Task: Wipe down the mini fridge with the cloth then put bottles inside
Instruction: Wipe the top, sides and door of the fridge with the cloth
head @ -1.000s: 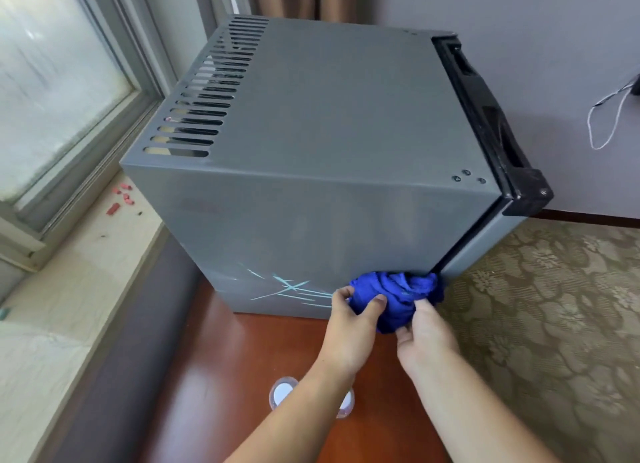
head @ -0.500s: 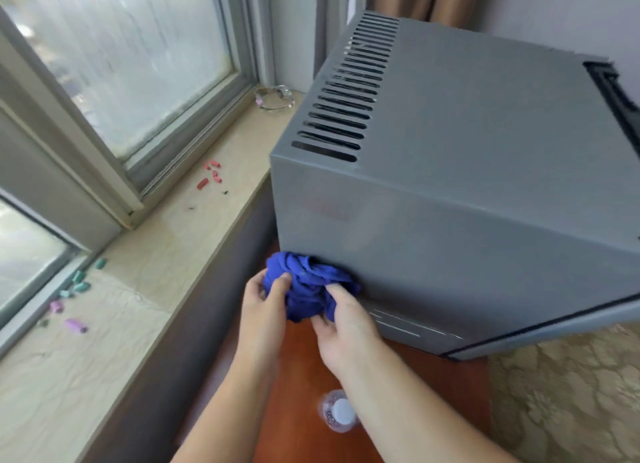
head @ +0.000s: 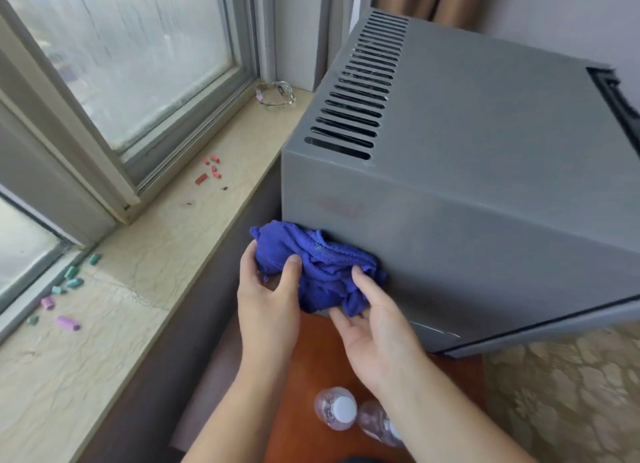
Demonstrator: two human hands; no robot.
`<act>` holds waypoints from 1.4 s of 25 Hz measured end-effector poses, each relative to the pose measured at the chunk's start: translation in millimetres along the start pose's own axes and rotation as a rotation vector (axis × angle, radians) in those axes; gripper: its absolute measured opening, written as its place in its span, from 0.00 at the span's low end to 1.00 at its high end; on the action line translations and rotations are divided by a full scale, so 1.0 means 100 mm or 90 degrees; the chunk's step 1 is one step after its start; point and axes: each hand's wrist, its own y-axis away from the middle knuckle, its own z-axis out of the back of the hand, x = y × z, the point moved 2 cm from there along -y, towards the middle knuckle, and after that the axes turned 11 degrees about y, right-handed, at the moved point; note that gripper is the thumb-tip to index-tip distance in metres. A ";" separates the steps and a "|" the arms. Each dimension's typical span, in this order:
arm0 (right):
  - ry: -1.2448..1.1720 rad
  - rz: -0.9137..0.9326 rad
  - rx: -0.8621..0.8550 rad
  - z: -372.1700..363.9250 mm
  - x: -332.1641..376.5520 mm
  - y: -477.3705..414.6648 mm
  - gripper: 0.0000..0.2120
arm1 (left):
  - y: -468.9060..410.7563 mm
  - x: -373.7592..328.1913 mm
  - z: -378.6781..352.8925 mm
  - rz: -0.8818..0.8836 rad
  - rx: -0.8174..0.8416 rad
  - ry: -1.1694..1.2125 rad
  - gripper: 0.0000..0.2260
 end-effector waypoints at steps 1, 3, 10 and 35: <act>-0.005 0.003 -0.019 0.10 0.02 -0.01 0.14 | 0.08 0.08 -0.05 0.001 -0.014 -0.007 0.21; -0.025 0.006 -0.068 0.32 0.05 -0.05 0.13 | 0.25 0.28 -0.18 0.024 -0.006 -0.013 0.20; -0.058 0.064 -0.276 1.61 0.40 -0.08 0.16 | 0.92 1.16 -0.92 0.336 0.184 0.073 0.08; -0.048 -0.135 -0.209 0.60 -0.44 -0.91 0.19 | -0.20 1.12 -0.12 0.516 -0.072 0.095 0.11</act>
